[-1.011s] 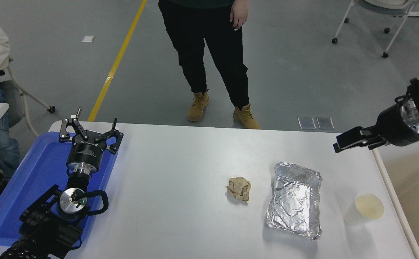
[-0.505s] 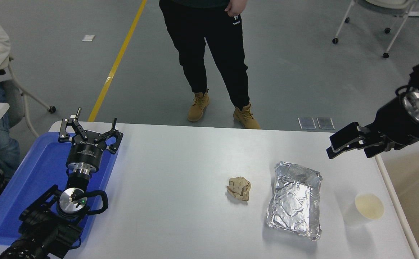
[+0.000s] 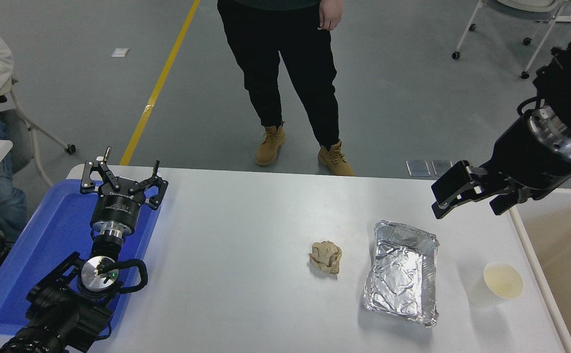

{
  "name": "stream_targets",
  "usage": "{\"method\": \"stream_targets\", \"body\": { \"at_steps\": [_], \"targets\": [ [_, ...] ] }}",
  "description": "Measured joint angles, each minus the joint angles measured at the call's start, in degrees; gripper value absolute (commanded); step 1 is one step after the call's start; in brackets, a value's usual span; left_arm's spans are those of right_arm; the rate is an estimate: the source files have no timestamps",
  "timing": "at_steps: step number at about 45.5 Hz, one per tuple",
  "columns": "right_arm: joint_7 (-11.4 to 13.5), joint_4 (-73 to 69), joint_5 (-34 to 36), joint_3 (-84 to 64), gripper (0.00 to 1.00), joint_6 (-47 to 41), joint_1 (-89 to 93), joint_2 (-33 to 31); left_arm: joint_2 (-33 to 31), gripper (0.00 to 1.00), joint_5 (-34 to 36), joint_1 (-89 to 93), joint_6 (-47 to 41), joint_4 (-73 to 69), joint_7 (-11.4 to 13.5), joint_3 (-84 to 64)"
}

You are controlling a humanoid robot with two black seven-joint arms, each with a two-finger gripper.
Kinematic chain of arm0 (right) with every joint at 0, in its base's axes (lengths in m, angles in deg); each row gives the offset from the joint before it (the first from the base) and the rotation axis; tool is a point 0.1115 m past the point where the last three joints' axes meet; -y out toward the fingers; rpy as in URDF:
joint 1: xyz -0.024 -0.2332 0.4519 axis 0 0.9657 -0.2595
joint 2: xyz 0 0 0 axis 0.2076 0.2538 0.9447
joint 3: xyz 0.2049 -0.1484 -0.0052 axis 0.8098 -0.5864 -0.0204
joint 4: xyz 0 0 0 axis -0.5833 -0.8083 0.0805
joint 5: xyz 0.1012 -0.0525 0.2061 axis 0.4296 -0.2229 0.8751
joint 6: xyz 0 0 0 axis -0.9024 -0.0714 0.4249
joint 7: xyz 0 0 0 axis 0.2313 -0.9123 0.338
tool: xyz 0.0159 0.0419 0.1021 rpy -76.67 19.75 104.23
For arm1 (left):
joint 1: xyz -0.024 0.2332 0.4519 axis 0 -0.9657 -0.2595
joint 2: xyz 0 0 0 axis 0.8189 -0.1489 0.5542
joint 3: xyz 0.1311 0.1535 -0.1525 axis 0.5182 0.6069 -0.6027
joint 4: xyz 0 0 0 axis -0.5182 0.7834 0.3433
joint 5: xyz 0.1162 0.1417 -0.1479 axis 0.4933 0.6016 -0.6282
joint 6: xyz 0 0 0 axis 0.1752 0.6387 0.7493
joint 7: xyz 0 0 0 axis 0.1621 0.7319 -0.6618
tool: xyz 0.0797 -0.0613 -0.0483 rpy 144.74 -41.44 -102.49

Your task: Pick up paper cup place in dustbin

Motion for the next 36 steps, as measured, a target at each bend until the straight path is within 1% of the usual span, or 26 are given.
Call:
{"method": "stream_targets", "body": {
  "at_steps": [8, 15, 27, 36],
  "targets": [
    [0.1, 1.4, -4.7, -1.7, 1.00, 0.2, 1.5, -1.7, 0.0, 1.00, 0.0, 0.0, 0.0, 0.0, 0.0, 0.0],
    [0.1, 3.9, -8.7, -2.5, 1.00, 1.0, 4.2, -4.5, 0.0, 1.00, 0.0, 0.0, 0.0, 0.0, 0.0, 0.0],
    [-0.2, 10.3, -15.4, -1.9, 1.00, 5.0, 13.0, -10.8, 0.0, 1.00, -0.1, 0.0, 0.0, 0.0, 0.0, 0.0],
    [-0.4, 15.4, -21.8, 1.7, 1.00, 8.2, 21.7, -16.2, 0.0, 1.00, -0.1, 0.0, 0.0, 0.0, 0.0, 0.0]
  ]
}}
